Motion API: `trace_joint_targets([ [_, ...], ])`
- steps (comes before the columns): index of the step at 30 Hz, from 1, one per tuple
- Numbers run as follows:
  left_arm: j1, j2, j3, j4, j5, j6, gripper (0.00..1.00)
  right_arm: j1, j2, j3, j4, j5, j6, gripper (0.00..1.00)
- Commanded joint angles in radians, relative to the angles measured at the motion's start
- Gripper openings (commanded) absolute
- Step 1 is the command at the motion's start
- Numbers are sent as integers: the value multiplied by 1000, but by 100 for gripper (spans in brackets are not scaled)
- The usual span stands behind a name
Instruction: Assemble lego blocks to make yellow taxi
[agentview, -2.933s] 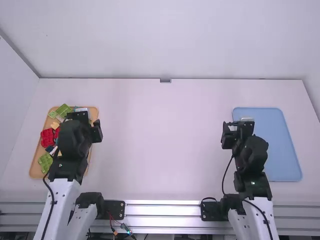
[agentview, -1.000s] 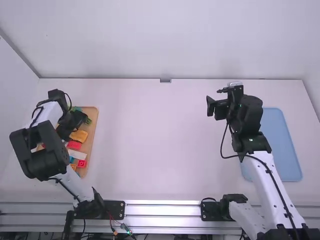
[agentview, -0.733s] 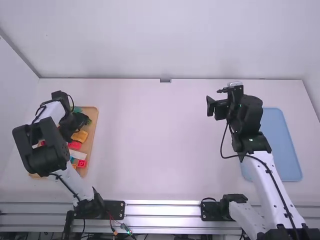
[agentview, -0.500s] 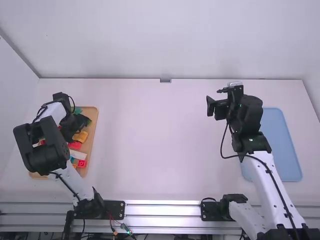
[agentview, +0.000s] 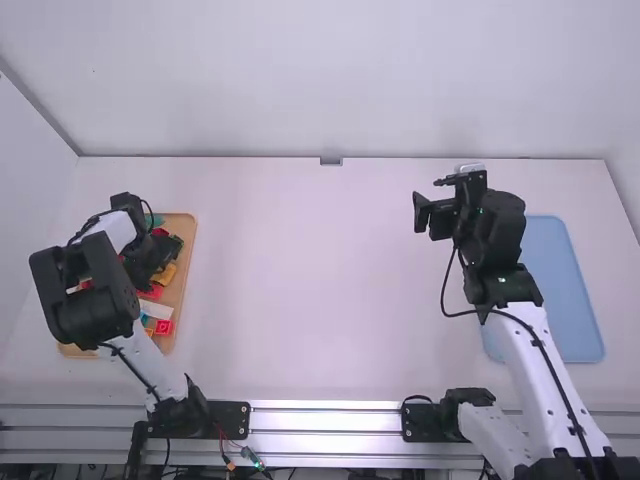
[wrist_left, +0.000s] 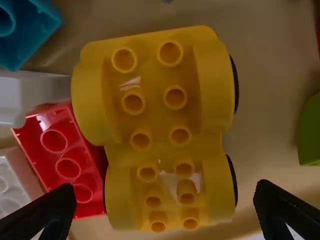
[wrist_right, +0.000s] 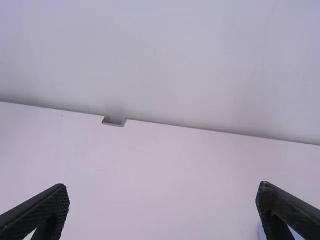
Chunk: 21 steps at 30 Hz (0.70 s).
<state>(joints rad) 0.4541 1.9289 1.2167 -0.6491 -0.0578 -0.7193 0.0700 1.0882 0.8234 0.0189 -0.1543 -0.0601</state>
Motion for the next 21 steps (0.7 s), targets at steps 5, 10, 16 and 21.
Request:
trace_joint_targets([
  [5,4,22,-52,68,-13,-10,93,2,6,39,-3,-3,2,99],
  [10,4,22,-67,93,-11,-17,89,4,6,39,-3,-3,0,99],
  [16,4,22,-27,32,-5,20,94,4,6,39,-3,-3,0,99],
  [21,-1,22,41,-47,-7,0,80,3,6,39,-4,-2,1,99],
])
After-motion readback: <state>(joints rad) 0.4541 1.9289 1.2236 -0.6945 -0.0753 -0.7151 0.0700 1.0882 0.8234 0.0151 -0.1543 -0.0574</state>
